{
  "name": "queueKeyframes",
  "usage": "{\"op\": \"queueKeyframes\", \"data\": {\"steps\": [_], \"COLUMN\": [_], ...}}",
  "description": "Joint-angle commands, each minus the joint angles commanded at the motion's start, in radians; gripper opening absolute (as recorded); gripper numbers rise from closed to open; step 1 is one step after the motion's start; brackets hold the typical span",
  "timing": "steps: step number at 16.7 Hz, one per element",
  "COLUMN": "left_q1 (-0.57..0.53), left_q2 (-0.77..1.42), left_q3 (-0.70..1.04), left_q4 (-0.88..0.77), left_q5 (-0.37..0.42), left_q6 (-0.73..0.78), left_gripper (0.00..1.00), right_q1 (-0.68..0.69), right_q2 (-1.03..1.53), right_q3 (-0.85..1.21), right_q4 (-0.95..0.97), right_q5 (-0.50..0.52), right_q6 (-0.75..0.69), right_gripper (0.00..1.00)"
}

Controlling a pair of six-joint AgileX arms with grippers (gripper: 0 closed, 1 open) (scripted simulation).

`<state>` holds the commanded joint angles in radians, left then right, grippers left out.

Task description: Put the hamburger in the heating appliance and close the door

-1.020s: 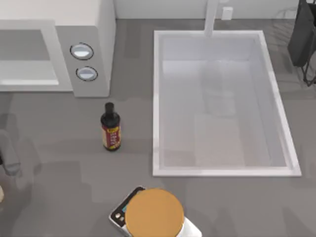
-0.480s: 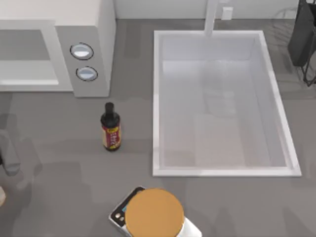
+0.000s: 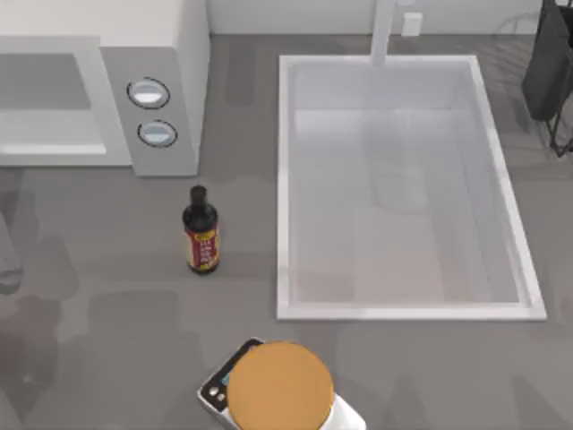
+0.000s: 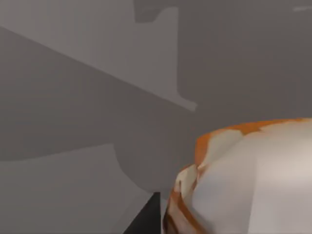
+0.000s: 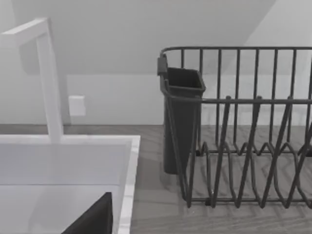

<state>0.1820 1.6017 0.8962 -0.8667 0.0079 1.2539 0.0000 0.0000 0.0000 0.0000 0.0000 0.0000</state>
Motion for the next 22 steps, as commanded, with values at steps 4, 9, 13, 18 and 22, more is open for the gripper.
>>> {"op": "queueKeyframes", "data": {"steps": [4,9,13,18,22], "left_q1": [-0.001,-0.003,-0.002,-0.012,-0.025], "left_q2": [-0.076,-0.109,-0.093,0.016,0.158], "left_q3": [0.116,0.155,0.156,0.174,0.17], "left_q4": [-0.209,-0.26,-0.226,0.033,0.415], "left_q5": [0.0,0.0,0.003,0.028,0.06], "left_q6": [-0.005,-0.011,-0.029,-0.181,-0.386], "left_gripper": [0.0,0.0,0.0,0.0,0.0], "right_q1": [0.0,0.0,0.0,0.0,0.0], "right_q2": [0.0,0.0,0.0,0.0,0.0], "right_q3": [0.0,0.0,0.0,0.0,0.0], "right_q4": [0.0,0.0,0.0,0.0,0.0], "right_q5": [0.0,0.0,0.0,0.0,0.0], "right_q6": [0.0,0.0,0.0,0.0,0.0], "right_gripper": [1.0,1.0,1.0,1.0,1.0]}}
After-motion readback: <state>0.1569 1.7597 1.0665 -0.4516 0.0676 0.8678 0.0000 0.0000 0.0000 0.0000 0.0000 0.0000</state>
